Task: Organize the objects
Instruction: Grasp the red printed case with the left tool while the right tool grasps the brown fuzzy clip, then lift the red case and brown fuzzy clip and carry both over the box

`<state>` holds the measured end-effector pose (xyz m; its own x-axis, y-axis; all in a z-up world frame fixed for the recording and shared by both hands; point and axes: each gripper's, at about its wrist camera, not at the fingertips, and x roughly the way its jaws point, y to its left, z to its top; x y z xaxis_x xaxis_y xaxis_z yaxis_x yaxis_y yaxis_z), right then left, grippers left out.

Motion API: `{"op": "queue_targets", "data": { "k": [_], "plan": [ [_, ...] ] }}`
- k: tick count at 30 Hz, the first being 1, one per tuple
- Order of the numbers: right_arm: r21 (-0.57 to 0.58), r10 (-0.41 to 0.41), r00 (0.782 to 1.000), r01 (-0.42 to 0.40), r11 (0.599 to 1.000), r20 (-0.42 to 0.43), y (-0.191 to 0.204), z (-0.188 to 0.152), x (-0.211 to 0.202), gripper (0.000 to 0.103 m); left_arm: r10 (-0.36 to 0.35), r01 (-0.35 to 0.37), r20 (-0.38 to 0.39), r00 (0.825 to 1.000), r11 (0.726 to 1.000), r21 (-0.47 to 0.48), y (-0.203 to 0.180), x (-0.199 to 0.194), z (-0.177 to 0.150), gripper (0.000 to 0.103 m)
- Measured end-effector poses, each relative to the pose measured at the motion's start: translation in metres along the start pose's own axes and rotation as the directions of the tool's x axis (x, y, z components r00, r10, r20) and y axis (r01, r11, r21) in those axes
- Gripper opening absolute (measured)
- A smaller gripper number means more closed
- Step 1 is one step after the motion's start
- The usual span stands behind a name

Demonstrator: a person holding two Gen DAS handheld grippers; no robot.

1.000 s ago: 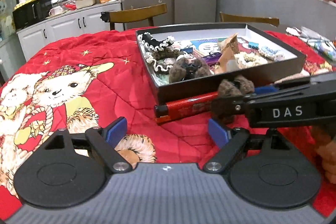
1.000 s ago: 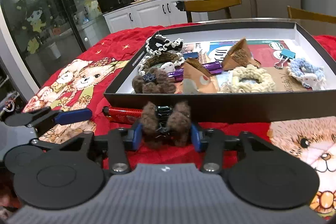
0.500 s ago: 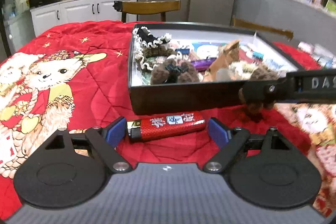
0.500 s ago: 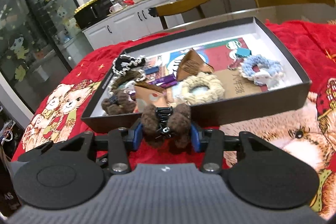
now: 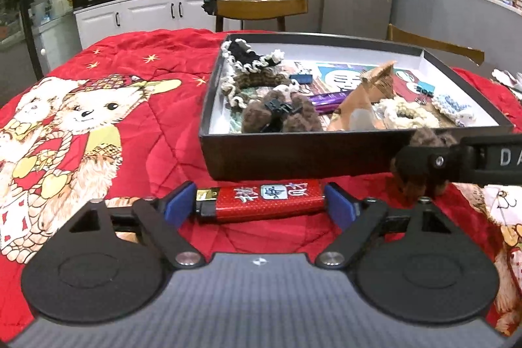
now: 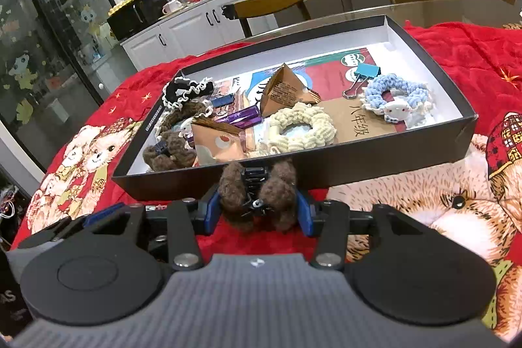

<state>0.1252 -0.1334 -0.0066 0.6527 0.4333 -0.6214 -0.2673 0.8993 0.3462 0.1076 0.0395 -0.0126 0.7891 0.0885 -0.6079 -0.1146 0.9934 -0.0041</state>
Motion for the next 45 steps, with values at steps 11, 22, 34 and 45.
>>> {"op": "queue_targets", "data": {
  "k": [11,22,34,45],
  "plan": [
    [-0.045,-0.021,0.999,0.022,0.999,0.027,0.007,-0.007,0.003,0.051,-0.012,0.013,0.022,1.000,0.999,-0.033,0.012,-0.011,-0.004,0.086],
    [-0.055,-0.011,0.998,0.014,0.998,0.060,0.009,-0.006,-0.001,0.051,-0.002,0.003,0.030,1.000,0.999,-0.035,0.012,-0.013,-0.004,0.086],
    [-0.063,0.034,0.988,-0.025,0.998,0.150,0.011,0.010,-0.030,0.051,-0.054,0.051,0.157,0.986,0.998,0.023,0.006,-0.035,-0.004,0.086],
    [-0.020,0.013,0.976,-0.008,1.000,0.219,0.000,0.087,-0.054,0.051,-0.165,0.156,0.303,0.938,0.986,0.053,-0.009,-0.075,0.072,0.086]
  ]
}}
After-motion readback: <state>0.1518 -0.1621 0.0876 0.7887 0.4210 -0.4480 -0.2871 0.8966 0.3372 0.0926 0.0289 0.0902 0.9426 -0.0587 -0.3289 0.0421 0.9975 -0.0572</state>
